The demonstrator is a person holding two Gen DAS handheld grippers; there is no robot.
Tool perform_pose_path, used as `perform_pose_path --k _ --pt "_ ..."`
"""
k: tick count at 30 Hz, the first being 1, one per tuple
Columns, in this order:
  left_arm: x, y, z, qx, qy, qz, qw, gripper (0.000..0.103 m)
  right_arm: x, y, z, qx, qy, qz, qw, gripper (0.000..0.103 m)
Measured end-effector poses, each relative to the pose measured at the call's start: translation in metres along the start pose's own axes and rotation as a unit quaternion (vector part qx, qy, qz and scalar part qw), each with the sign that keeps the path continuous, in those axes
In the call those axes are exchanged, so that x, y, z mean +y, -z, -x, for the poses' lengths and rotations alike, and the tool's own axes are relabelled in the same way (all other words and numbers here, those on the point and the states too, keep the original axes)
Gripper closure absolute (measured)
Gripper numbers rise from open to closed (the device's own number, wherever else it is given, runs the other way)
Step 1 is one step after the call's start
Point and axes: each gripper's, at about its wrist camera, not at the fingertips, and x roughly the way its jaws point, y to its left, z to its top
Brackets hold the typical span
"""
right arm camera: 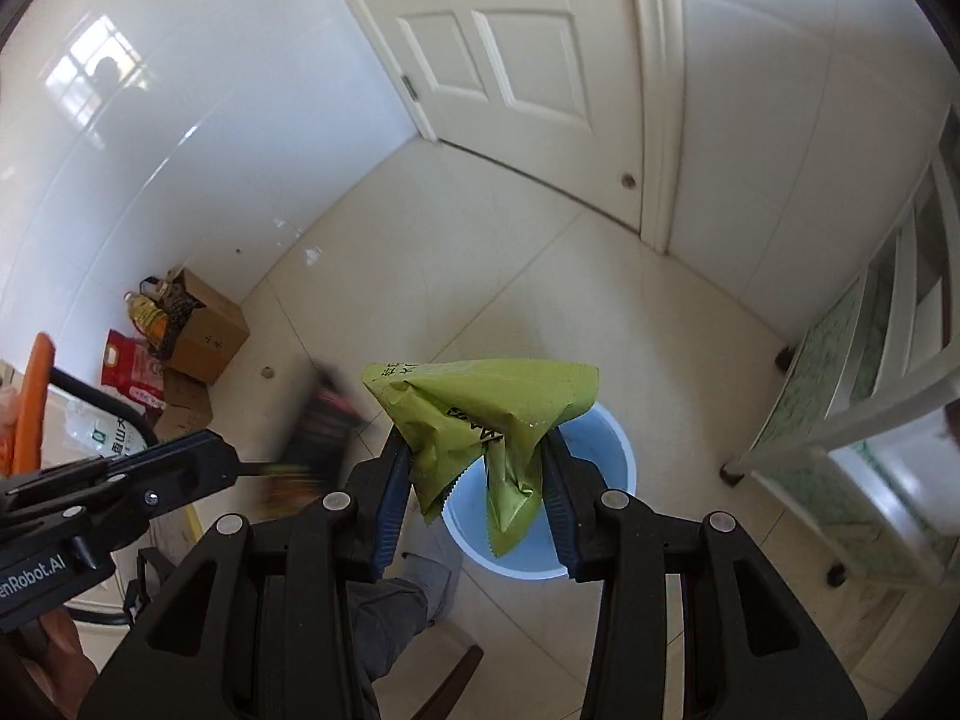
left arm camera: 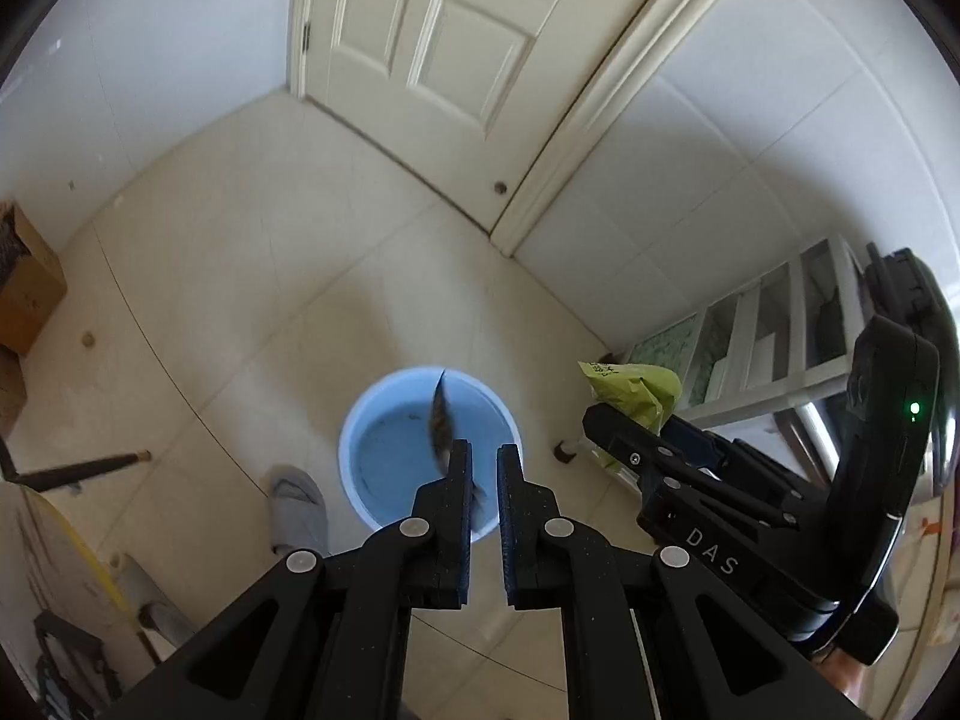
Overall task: Collect trash
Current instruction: 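Carry both packets to the blue bucket and release them inside, then return both tools to the orange table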
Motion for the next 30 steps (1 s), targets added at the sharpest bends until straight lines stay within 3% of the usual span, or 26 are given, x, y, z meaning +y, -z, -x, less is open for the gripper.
perform_pose_path --k 4,8,9,11,12,13,15,17,23,30 --pt "-0.004 -0.036 -0.049 0.026 0.001 0.007 0.9996 0.099 -0.015 -0.004 -0.029 0.021 -0.004 -0.021 1.0 0.062" --pt "-0.006 -0.044 -0.065 0.036 -0.019 0.009 0.9991 0.095 -0.027 -0.001 -0.058 0.05 0.008 -0.034 0.998 0.054" --pt "-0.009 -0.045 -0.061 0.034 -0.022 0.008 0.9991 0.09 -0.03 0.0 -0.062 0.055 0.009 -0.036 0.998 0.051" --pt "-0.014 -0.042 -0.048 0.025 -0.037 0.001 0.999 0.066 -0.035 0.002 -0.067 0.058 0.014 -0.038 0.997 0.027" --pt "-0.016 -0.041 -0.041 0.015 -0.053 -0.002 0.9985 0.043 -0.036 0.003 -0.068 0.058 0.015 -0.04 0.997 0.022" --pt "-0.018 -0.042 -0.036 0.0 -0.069 -0.003 0.9976 0.027 -0.037 0.004 -0.068 0.056 0.015 -0.042 0.997 0.014" --pt "-0.022 -0.046 -0.033 -0.02 -0.084 -0.003 0.9963 0.019 -0.037 0.006 -0.064 0.052 0.017 -0.047 0.997 0.01" --pt "-0.024 -0.048 -0.033 -0.02 -0.091 -0.001 0.9956 0.017 -0.036 0.007 -0.059 0.046 0.019 -0.051 0.997 0.001" --pt "-0.036 -0.041 -0.013 -0.043 -0.096 0.003 0.9944 0.016 -0.023 0.01 -0.028 0.027 0.027 -0.047 0.998 0.0" --pt "-0.04 -0.002 0.06 -0.11 -0.101 -0.004 0.9887 0.015 0.018 0.006 0.046 -0.035 0.016 -0.021 0.999 0.0"
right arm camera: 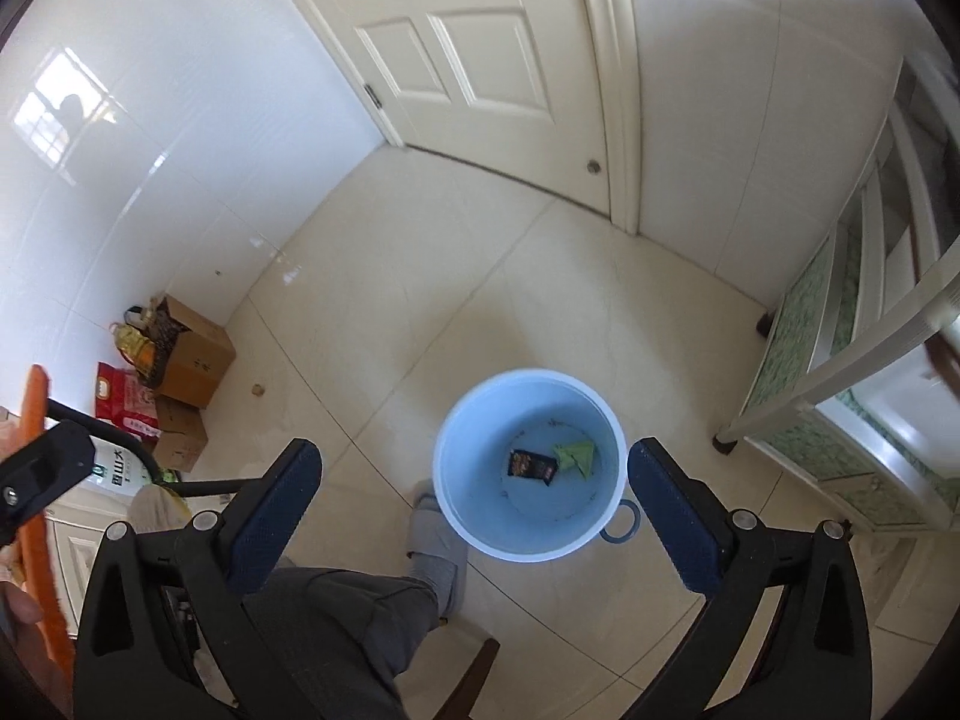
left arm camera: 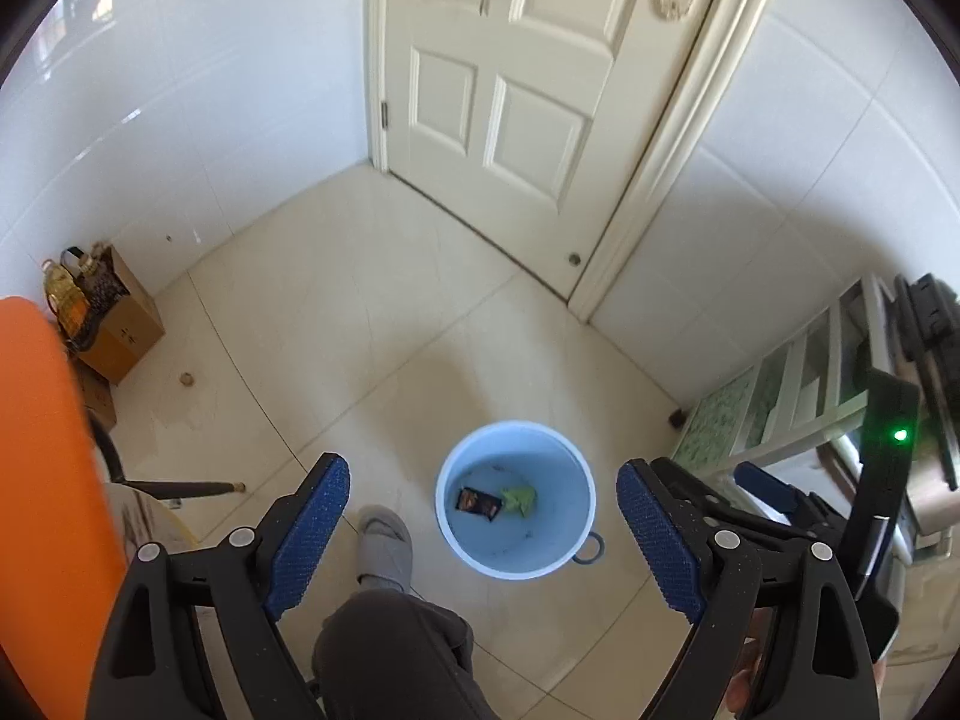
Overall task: Collect trash
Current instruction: 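Return both tools to the orange table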
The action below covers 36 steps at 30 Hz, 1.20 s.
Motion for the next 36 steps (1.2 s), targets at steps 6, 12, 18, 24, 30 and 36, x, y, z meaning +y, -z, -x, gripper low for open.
perform_pose_path --k 6,12,18,24,30,36 --pt "0.016 0.025 0.073 -0.069 -0.016 0.018 0.9973 0.014 0.054 -0.004 0.073 -0.064 -0.021 0.041 0.997 0.0" --pt "0.054 0.069 0.164 -0.142 -0.045 0.053 0.9875 0.012 0.123 -0.002 0.139 -0.129 -0.057 0.095 0.986 0.0" --pt "0.093 0.128 0.245 -0.209 -0.084 0.096 0.9696 0.009 0.19 0.014 0.184 -0.168 -0.097 0.154 0.969 0.0" --pt "0.114 0.211 0.34 -0.254 -0.126 0.128 0.9503 0.006 0.252 0.036 0.218 -0.196 -0.141 0.2 0.95 0.0" --pt "0.119 0.281 0.385 -0.288 -0.186 0.169 0.9241 0.001 0.311 0.072 0.25 -0.216 -0.194 0.254 0.922 0.0" --pt "0.123 0.351 0.422 -0.295 -0.224 0.214 0.9038 0.001 0.364 0.11 0.267 -0.218 -0.237 0.309 0.895 0.0"
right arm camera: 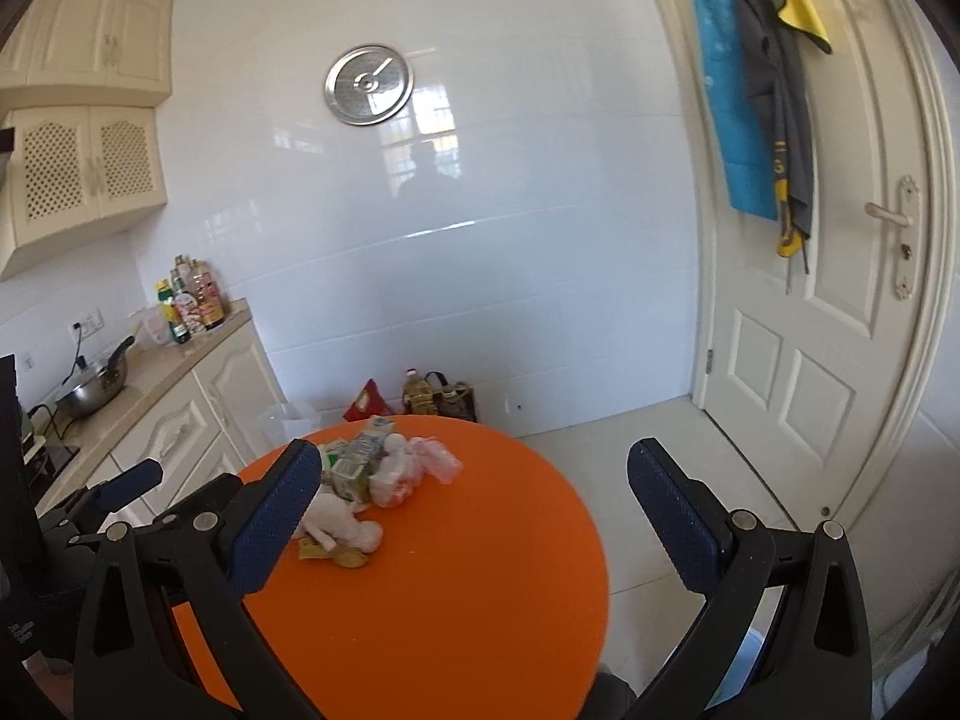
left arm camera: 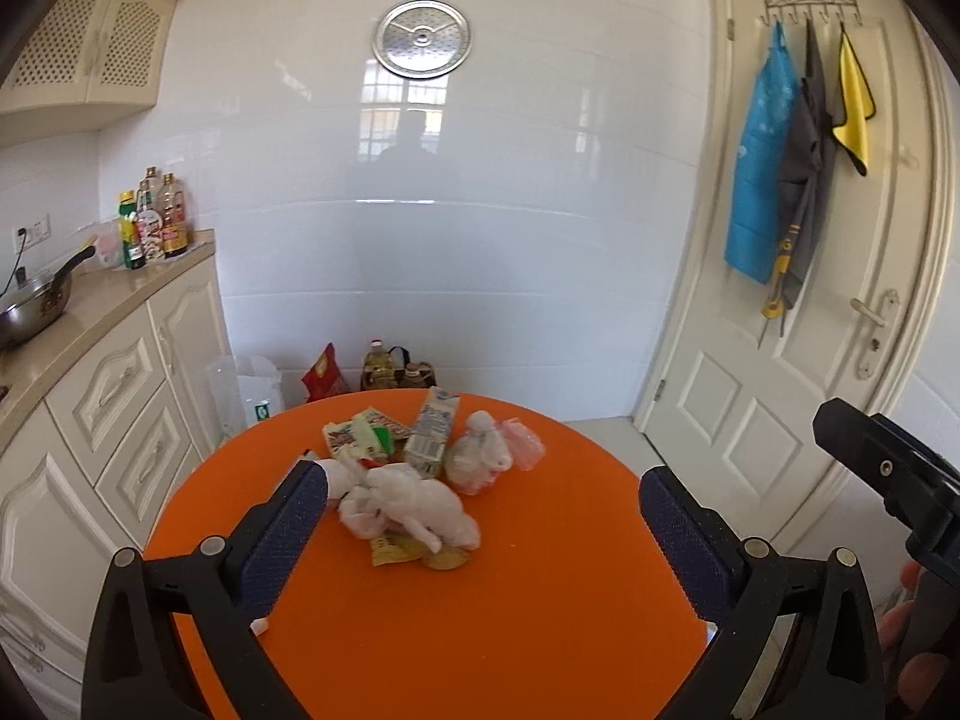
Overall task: Collect trash
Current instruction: 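Return both tools to the orange table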
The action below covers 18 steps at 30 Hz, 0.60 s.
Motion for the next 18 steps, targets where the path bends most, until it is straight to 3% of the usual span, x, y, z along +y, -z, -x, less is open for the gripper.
perform_pose_path --k 10,18 --pt "0.068 0.037 0.055 0.005 -0.057 0.044 0.9974 0.001 0.056 0.016 -0.02 0.026 -0.041 0.045 0.998 0.0" --pt "0.093 0.037 0.046 0.039 -0.086 0.064 0.9935 0.001 0.073 0.037 -0.06 0.078 -0.045 0.065 0.994 0.0"
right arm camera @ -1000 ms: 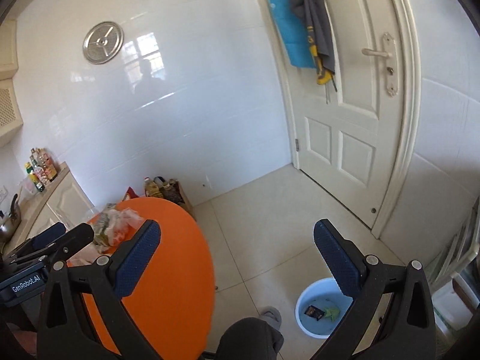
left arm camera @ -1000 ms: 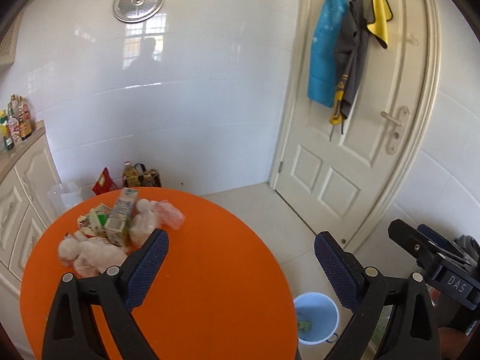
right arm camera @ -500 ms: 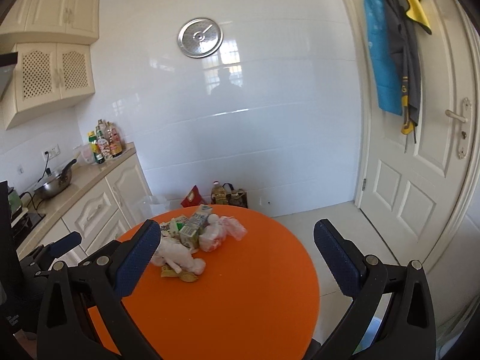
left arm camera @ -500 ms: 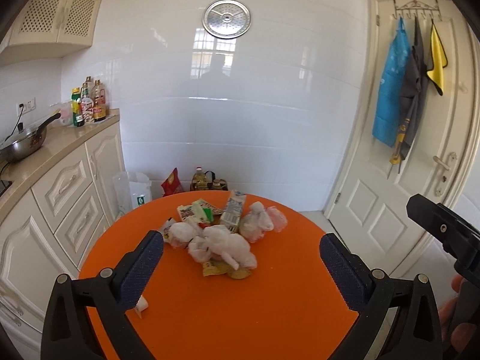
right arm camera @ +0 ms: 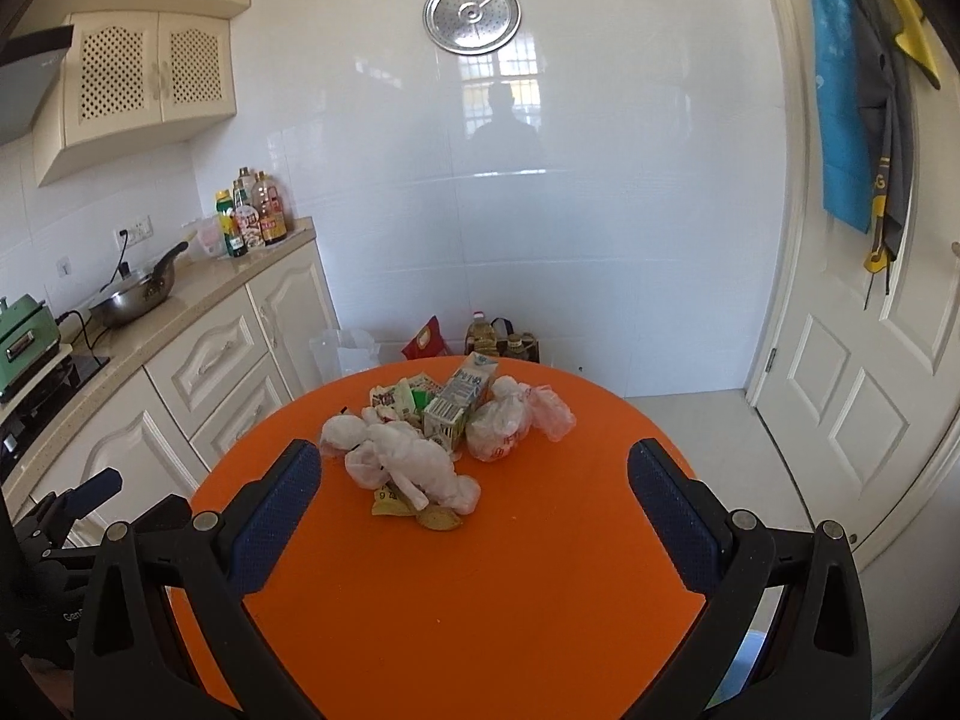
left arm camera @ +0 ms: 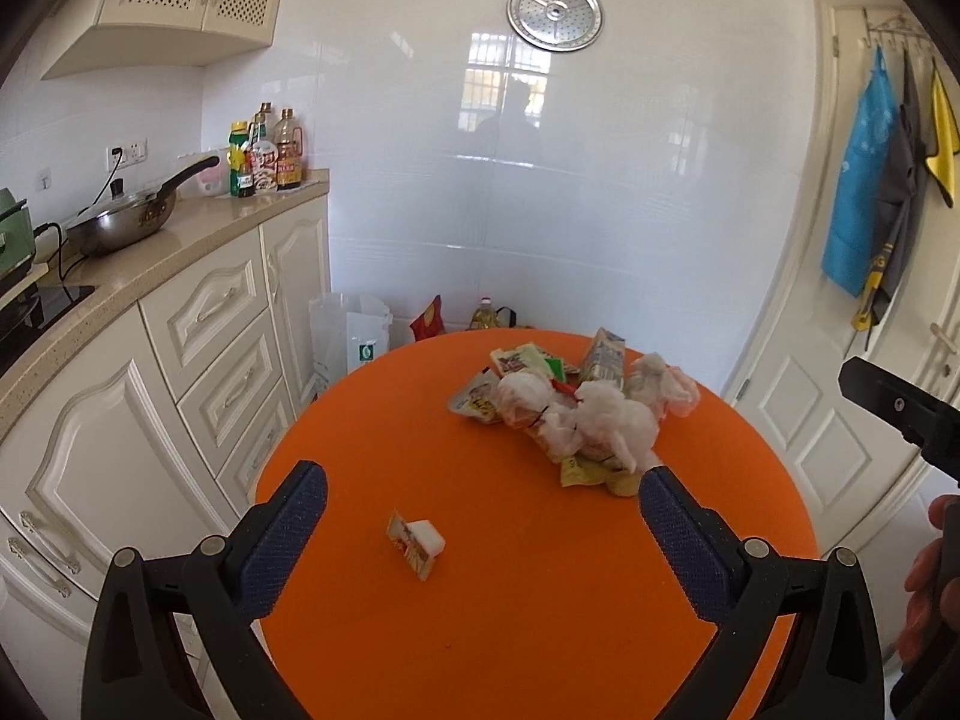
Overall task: Collect trash
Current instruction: 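Return both tools to the orange table, then grasp the paper cup with the left tool while the right tool grasps the bread piece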
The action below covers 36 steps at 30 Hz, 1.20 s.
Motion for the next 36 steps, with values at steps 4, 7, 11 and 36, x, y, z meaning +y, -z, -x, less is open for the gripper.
perform_pose_path --k 4,7,11,36 --pt "0.01 -0.008 -0.024 0.026 -0.01 0.01 0.9996 0.001 0.004 0.01 -0.024 0.031 -0.006 0.004 1.0 0.0" --pt "0.014 -0.018 -0.048 0.046 -0.015 0.015 0.9987 0.001 0.008 0.015 -0.039 0.047 -0.008 0.008 0.999 0.0" --pt "0.026 -0.027 -0.091 0.067 -0.022 0.023 0.9973 0.001 0.013 0.021 -0.061 0.07 -0.008 0.012 0.997 0.0" --pt "0.055 -0.063 -0.293 0.135 0.011 0.031 0.9903 0.066 0.01 0.071 -0.186 0.196 -0.007 0.008 0.981 0.016"
